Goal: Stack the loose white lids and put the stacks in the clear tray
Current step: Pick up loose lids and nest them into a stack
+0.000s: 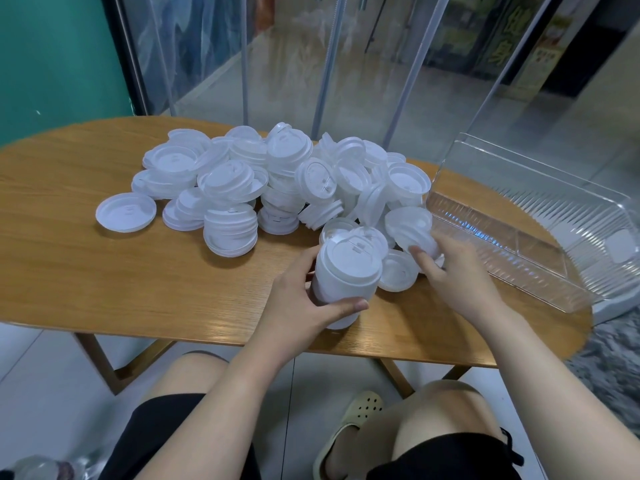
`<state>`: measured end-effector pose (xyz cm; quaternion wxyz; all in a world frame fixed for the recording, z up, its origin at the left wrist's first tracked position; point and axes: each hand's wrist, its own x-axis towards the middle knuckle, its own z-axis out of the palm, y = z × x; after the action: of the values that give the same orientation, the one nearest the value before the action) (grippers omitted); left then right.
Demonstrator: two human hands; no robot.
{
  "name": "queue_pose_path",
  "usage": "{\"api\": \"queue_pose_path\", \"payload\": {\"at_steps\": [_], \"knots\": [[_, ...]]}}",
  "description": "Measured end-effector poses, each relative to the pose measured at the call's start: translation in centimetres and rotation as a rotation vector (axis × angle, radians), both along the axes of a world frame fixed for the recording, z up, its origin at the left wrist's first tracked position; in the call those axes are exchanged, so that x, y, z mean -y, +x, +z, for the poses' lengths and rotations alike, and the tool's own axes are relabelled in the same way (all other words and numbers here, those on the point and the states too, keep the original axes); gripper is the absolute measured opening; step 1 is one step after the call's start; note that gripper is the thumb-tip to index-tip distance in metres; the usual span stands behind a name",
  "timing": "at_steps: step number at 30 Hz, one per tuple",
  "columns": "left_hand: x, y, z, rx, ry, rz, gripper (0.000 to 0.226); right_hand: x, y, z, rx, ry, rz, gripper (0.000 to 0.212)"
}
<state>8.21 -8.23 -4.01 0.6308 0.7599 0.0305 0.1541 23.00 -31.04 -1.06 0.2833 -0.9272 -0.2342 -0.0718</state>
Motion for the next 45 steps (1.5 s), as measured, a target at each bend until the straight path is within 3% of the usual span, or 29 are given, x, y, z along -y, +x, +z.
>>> {"api": "queue_pose_path", "payload": {"at_steps": [3, 8, 16, 24, 29, 34, 40, 45], "knots": [[0.0, 0.0, -0.1, 0.0, -0.004, 0.0, 0.08, -0.7, -1.4, 0.8, -0.038, 0.166, 0.051, 0.015], [0.0, 0.2, -0.3, 0.002, -0.017, -0.003, 0.079, -0.9, -2.2, 0.1, -0.101, 0.264, 0.028, 0.029], [0.1, 0.0, 0.1, 0.002, -0.021, -0.007, 0.079, -0.6, -2.5, -0.8, -0.083, 0.097, -0.011, 0.044], [0.0, 0.1, -0.1, -0.003, -0.005, -0.011, 0.079, 0.3, -2.9, -0.8, -0.169, -0.115, 0.015, 0.088], [0.1, 0.1, 0.1, -0.007, -0.012, -0.006, 0.078, 0.7, -2.7, -0.8, -0.153, -0.106, 0.024, 0.083], [0.1, 0.0, 0.1, -0.006, -0.025, 0.001, 0.076, 0.2, -2.9, 0.0, -0.077, 0.039, -0.043, 0.087], [0.2, 0.0, 0.2, 0.0, -0.04, -0.001, 0.076, -1.8, -4.9, 3.6, -0.135, 0.356, 0.067, 0.074], [0.2, -0.2, 0.2, -0.011, -0.053, -0.002, 0.076, -4.1, -6.5, 4.9, -0.165, 0.372, 0.205, 0.051]]}}
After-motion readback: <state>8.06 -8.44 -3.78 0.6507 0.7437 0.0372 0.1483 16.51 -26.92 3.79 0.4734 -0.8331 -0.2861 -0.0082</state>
